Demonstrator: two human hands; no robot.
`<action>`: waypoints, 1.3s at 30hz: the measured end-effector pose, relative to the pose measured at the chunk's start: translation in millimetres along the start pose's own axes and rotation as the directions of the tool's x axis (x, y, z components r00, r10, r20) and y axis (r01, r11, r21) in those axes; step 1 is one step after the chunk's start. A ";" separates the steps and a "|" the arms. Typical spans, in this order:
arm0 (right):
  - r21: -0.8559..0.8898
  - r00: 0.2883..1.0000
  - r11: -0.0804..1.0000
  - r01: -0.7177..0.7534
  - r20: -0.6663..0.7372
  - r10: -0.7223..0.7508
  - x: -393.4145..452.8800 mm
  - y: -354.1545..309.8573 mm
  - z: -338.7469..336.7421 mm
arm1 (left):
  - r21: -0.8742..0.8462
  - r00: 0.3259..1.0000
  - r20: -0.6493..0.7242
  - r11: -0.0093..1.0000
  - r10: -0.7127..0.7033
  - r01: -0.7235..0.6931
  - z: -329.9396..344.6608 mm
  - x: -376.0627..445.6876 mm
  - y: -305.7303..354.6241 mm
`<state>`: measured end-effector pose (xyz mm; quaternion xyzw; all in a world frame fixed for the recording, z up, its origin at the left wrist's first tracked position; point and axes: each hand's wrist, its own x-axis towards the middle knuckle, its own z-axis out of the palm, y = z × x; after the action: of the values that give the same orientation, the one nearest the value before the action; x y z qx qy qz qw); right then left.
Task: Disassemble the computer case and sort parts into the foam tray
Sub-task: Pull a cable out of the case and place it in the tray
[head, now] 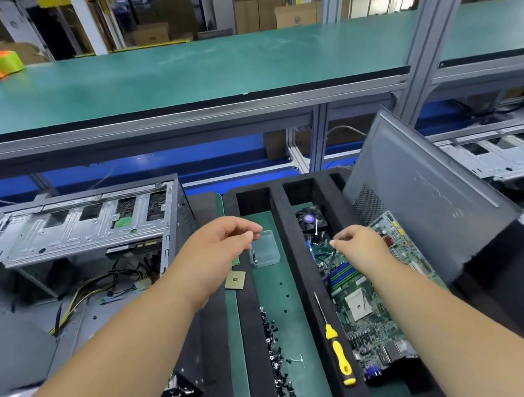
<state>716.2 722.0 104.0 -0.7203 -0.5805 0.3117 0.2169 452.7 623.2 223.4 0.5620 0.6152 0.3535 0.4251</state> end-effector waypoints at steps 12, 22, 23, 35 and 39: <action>-0.158 0.981 0.986 -0.058 0.173 0.085 -78.6 8.3 31.3 | 0.008 0.995 0.021 0.995 0.101 -0.101 -16.2 -57.6 -4.8; -0.523 0.964 0.849 -0.083 0.173 0.200 -116.8 -2.8 56.4 | -0.018 0.985 -0.117 0.991 0.130 -0.133 -84.8 -108.4 -51.1; -0.525 0.968 0.847 -0.081 0.160 0.192 -119.0 -4.6 57.7 | -0.025 0.983 -0.137 0.992 0.119 -0.124 -92.1 -113.8 -57.0; -0.081 0.969 0.976 0.205 -0.125 -0.214 -177.2 -117.5 83.5 | 0.583 0.995 -0.090 0.812 0.047 0.014 -176.3 -149.8 -126.0; -0.038 0.896 0.926 0.376 -0.239 -0.374 -210.4 -169.8 101.1 | 0.624 0.989 -0.142 0.780 0.050 0.050 -205.0 -157.7 -149.0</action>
<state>498.6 552.0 188.0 -0.6265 -0.6762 0.1764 0.3453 206.8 457.8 186.9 0.6428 0.7280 0.1705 0.1670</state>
